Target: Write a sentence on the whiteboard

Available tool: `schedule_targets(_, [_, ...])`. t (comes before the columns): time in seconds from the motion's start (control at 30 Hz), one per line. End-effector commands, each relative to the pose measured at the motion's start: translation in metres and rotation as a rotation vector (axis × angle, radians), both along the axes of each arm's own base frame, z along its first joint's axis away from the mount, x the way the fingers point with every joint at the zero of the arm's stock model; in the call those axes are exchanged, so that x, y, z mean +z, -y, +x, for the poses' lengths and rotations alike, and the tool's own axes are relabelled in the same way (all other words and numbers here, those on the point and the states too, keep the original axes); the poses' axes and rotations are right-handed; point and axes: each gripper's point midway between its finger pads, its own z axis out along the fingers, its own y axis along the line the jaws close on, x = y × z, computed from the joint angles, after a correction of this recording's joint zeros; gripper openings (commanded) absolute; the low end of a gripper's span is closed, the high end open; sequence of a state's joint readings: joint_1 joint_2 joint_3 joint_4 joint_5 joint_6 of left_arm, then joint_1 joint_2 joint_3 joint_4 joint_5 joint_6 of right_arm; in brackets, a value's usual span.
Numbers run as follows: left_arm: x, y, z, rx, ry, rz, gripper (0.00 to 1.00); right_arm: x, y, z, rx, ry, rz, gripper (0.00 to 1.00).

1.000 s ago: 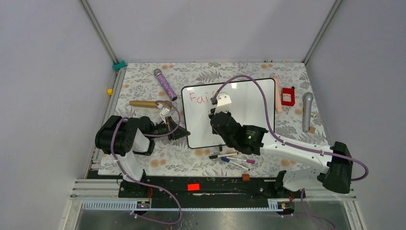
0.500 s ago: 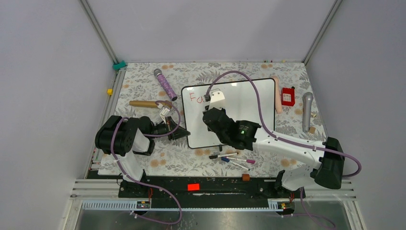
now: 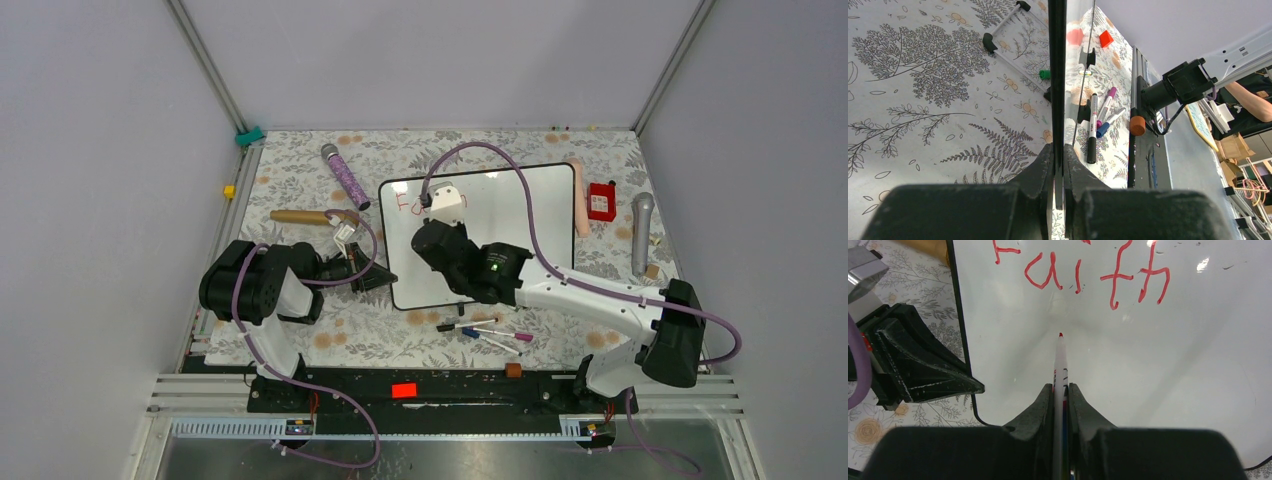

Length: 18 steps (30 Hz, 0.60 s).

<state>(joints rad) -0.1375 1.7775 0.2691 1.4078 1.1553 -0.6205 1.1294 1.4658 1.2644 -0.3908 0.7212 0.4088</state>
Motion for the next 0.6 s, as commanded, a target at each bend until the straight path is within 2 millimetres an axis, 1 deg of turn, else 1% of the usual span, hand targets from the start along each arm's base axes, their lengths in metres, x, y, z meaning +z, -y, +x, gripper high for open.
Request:
schedule_targets(0.0, [0.011,0.003,0.003,-0.034,0.093,-0.01,0.0,0.012,0.003,0.009,-0.051,0.011,0.028,0.0])
schedule_targets(0.2, [0.011,0.003,0.003,-0.036,0.088,-0.011,0.0,0.008,0.007,0.015,-0.066,0.0,0.029,0.0])
schedule_targets(0.57, [0.01,0.003,0.004,-0.036,0.084,-0.012,0.0,0.008,0.009,0.023,-0.082,-0.002,0.025,0.0])
